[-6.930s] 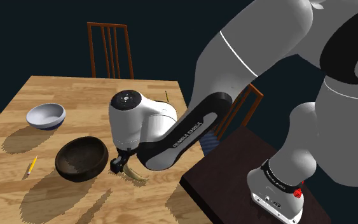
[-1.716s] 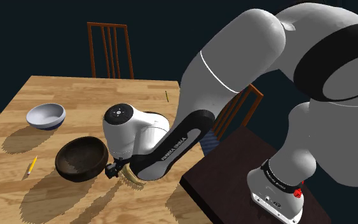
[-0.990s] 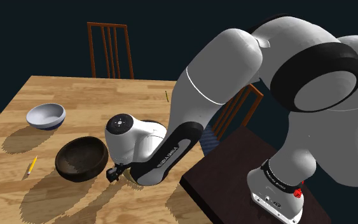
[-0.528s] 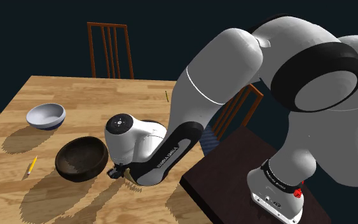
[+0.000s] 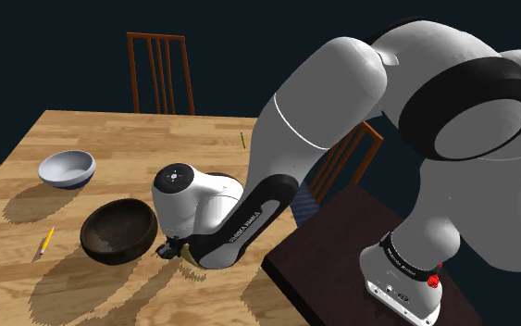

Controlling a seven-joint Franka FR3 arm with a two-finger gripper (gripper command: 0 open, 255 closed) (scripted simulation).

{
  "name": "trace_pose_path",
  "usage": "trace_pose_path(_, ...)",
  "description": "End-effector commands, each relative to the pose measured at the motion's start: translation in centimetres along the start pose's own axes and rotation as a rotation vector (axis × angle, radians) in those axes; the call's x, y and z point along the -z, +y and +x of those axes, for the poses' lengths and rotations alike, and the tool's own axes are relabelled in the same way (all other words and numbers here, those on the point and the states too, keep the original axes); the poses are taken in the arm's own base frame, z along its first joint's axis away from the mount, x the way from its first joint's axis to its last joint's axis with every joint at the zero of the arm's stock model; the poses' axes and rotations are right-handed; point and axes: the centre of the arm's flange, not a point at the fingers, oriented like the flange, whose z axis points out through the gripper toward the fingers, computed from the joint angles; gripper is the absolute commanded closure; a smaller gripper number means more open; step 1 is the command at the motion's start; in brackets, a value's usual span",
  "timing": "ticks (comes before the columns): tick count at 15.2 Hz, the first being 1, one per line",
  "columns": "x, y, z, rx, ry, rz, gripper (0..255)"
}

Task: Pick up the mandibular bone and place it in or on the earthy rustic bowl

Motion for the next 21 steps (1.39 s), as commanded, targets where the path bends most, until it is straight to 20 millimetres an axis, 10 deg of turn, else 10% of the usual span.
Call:
trace_pose_path(1,0.9,0.1,0.1,0.0,-0.001,-0.001,255)
trace_pose_path(21,11.4,0.8,0.9,0.0,-0.001,-0.001,255)
